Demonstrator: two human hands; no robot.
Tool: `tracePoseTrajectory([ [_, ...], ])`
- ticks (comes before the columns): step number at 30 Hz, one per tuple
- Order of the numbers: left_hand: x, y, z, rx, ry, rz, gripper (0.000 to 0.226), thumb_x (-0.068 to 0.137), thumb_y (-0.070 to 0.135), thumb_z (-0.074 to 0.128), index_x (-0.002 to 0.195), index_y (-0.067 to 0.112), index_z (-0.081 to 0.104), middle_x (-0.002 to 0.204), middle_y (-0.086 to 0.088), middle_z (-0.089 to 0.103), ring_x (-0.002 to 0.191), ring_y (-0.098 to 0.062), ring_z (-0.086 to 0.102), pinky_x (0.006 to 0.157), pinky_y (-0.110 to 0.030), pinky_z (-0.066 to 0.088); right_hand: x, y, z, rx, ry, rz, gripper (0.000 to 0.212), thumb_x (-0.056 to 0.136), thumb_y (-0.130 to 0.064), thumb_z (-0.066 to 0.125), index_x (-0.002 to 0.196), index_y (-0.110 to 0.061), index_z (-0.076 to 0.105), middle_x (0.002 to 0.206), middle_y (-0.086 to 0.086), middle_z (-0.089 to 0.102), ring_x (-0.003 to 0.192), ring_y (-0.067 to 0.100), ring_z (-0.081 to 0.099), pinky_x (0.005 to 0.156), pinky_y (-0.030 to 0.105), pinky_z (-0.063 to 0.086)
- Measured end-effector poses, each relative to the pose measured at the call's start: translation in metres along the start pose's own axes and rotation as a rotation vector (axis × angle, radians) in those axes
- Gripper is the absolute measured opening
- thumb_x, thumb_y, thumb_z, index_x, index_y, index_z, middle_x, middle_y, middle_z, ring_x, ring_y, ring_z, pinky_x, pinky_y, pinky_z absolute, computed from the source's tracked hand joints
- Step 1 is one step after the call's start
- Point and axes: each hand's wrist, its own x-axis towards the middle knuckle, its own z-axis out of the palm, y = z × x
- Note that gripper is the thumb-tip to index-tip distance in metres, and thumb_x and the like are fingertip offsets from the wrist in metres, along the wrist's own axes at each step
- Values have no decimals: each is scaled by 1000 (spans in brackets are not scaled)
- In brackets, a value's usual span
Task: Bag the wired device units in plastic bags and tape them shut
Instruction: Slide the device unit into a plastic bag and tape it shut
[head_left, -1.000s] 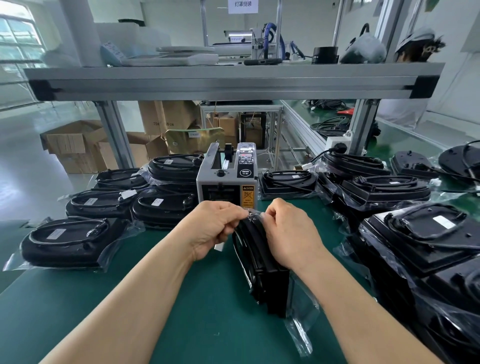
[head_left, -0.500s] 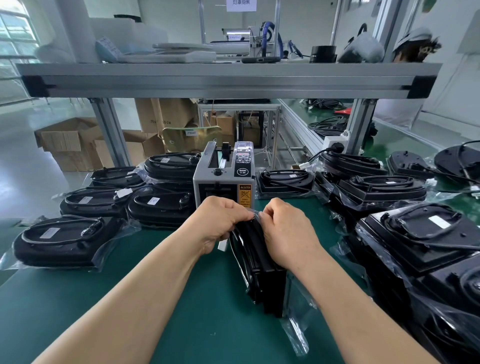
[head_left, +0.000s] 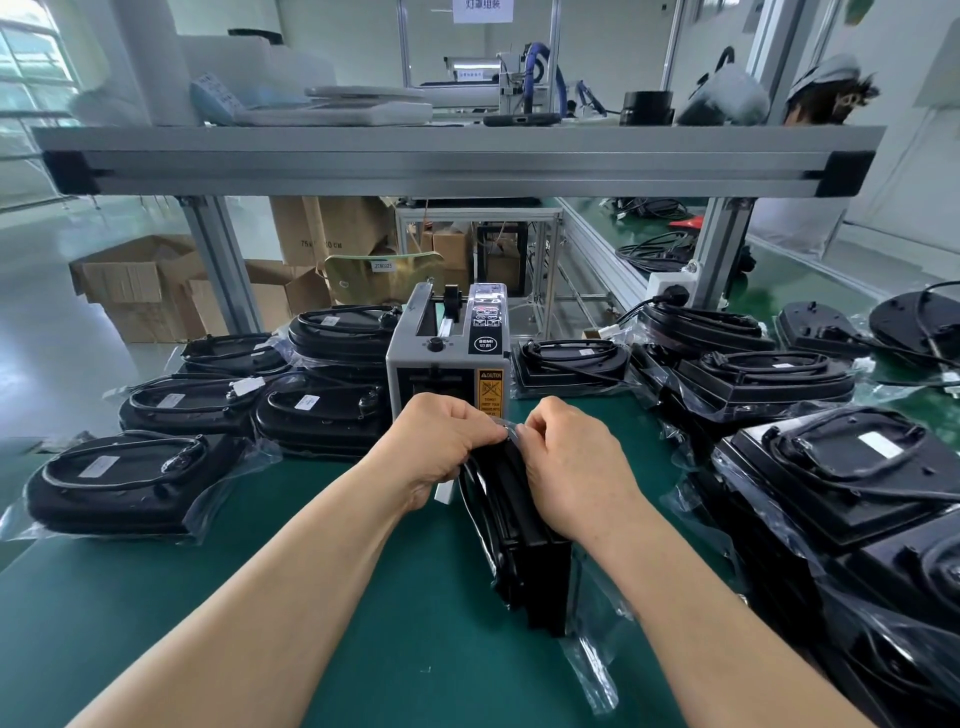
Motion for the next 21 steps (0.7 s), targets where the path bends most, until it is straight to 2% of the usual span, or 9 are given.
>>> tracePoseTrajectory([
  [6,2,-6,3,-14,44,23,21,81,7,76,64,12,64,46,10,59,34,0,45,36,-12,32,0,0,0,0,10,-4,22,102,-35,47,83,-24,46,78,-13,45,65,5,41,52,20,25],
  [9,4,-9,3,-10,69,33,17,79,9,77,68,14,65,49,10,59,36,2,46,36,-12,33,0,-2,-1,-5,9,28,21,100,-38,50,83,-25,47,78,-13,47,68,10,43,52,23,27],
  [12,7,-10,4,-9,85,33,15,78,10,79,74,14,65,47,12,57,35,3,46,36,-12,33,4,-6,-4,-93,15,44,17,96,-39,54,91,-23,52,82,-9,52,73,16,48,57,31,32],
  [16,10,-11,7,15,102,29,15,76,11,79,81,13,65,54,7,56,34,3,44,36,-14,33,15,-13,-9,-197,21,19,18,90,-35,62,99,-20,58,90,-4,60,77,20,49,64,31,36],
  [21,13,-13,8,8,102,26,14,76,10,77,80,14,64,53,8,54,36,1,44,37,-15,33,21,-15,-5,-200,13,34,13,93,-25,55,94,-18,65,89,1,66,78,24,57,63,30,40],
])
